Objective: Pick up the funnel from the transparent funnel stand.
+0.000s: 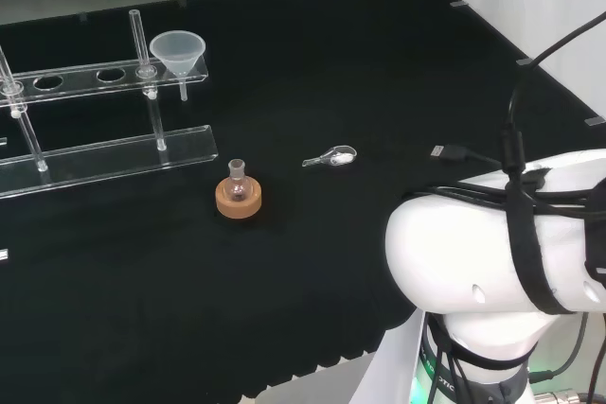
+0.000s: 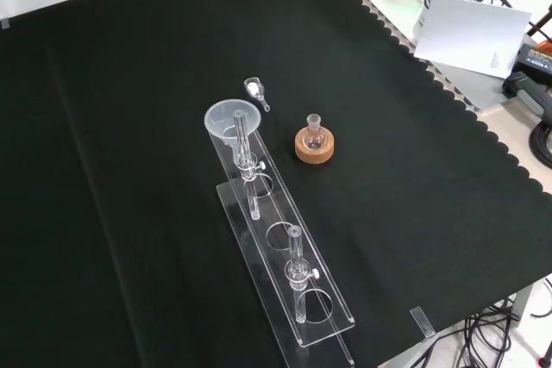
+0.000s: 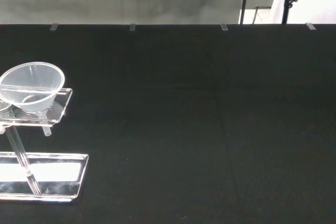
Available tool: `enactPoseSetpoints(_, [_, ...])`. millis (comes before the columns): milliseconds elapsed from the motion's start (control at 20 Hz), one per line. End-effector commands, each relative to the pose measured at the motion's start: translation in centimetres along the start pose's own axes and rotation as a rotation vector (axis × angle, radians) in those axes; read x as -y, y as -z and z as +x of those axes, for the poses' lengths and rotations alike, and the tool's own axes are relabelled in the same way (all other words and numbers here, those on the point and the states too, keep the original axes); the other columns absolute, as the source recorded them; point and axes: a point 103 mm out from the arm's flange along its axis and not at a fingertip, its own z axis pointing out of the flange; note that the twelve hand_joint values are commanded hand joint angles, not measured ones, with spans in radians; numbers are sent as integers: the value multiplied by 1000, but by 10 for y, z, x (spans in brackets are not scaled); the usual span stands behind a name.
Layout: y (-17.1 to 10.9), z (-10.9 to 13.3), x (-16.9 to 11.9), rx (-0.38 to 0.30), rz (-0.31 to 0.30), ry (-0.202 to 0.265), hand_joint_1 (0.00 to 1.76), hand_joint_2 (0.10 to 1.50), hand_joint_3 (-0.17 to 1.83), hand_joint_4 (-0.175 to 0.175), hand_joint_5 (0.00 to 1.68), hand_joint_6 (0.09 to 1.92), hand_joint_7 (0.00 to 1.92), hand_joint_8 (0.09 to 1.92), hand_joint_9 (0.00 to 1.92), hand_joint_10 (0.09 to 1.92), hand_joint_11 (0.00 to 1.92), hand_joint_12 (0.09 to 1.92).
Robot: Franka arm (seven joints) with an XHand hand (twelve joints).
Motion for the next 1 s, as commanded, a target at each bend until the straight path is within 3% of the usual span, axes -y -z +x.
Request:
enactPoseSetpoints(50, [-2,2,-3,10,2,7,398,448,395,51,18,87,41,497,10,662,0,1269])
enactPoseSetpoints(200, [-6,6,-12,21,27,26,401,524,235,61,2,87,36,458,1,659,0,1288])
enactPoseSetpoints(450, [-9,15,-30,10,47,90,421,566,150,62,0,87,17,431,0,567,0,1242])
enactPoseSetpoints(650, [-11,22,-45,-17,60,135,431,587,109,56,0,87,0,377,0,356,0,1110])
enactPoseSetpoints(700, [-13,24,-48,-17,66,147,431,593,97,53,0,87,0,359,0,260,0,1008])
enactPoseSetpoints(800, [-16,30,-56,-25,89,171,431,607,72,57,0,87,5,163,0,87,0,542])
enactPoseSetpoints(900, [-18,35,-62,-29,104,190,426,607,52,69,0,87,1,87,0,87,0,155])
enactPoseSetpoints(1000, [-21,39,-68,-30,110,208,421,604,43,74,0,87,0,87,0,87,0,87])
